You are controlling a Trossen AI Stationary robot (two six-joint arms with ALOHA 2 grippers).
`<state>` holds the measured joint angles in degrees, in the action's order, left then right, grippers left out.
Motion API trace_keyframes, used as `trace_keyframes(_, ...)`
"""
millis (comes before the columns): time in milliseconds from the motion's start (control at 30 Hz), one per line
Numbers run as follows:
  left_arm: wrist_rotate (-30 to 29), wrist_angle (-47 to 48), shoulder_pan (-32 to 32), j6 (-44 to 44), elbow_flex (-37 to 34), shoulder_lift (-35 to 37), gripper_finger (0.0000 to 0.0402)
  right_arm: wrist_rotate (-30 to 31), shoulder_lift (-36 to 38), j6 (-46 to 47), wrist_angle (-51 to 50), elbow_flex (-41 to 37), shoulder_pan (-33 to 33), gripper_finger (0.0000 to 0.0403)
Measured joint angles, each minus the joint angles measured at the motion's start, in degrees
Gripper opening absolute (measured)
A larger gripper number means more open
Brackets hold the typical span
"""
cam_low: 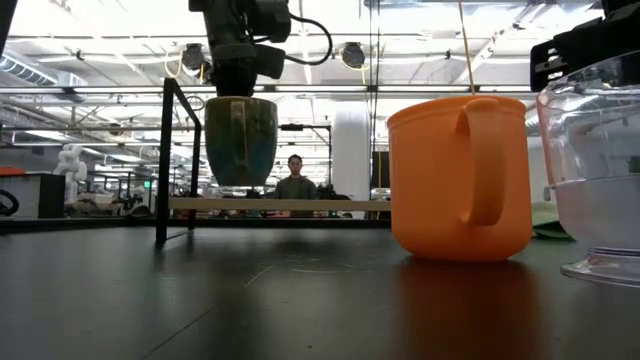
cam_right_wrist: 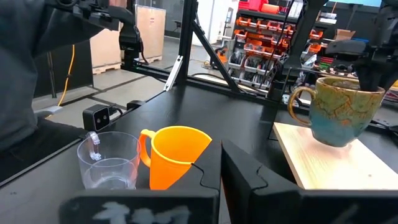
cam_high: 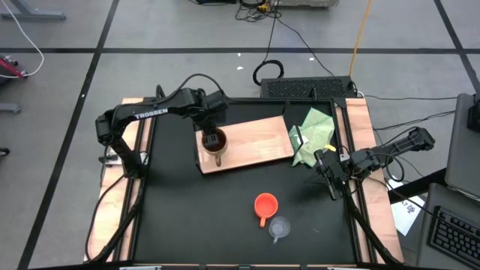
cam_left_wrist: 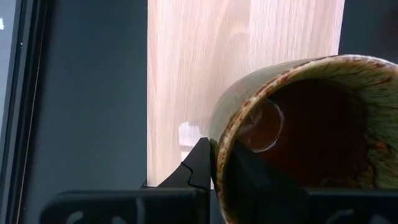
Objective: Stack small to large cups/mugs on shelf
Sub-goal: Put the dark green mug on the shelf
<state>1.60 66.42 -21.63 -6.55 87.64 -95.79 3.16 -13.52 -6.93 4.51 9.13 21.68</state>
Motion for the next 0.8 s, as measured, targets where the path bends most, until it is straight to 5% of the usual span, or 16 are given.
trace_keyframes(500, 2.4, -0.2, 1.4, 3.9, 0.0, 0.0, 0.003, 0.0, 0.0, 0.2, 0.0, 0.0, 0.0, 0.0)
trace_keyframes(800, -1.9, -0.2, 3.4, 4.2, 0.0, 0.0, 0.003, 0.0, 0.0, 0.2, -0.5, 0.0, 0.0, 0.0)
